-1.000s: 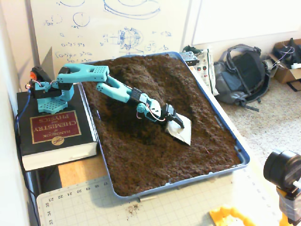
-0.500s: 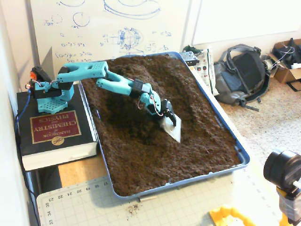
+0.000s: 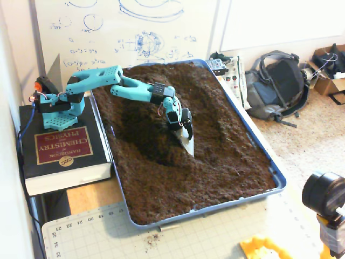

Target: Build a berm.

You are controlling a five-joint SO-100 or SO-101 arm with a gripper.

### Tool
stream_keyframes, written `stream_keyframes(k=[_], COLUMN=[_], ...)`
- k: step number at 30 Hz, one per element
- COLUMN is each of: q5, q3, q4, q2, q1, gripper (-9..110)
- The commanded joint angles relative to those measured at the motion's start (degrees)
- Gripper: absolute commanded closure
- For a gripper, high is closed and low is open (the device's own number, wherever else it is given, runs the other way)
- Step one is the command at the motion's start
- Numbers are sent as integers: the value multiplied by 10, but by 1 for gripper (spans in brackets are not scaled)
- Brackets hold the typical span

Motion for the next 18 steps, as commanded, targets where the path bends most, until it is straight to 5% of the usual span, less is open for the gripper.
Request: stream_keyframes(k=[1, 18], q5=[-8, 3], q3=[4, 2], q4=[80, 179], q2=[32, 156], q1=[-25, -42], gripper=[101, 101])
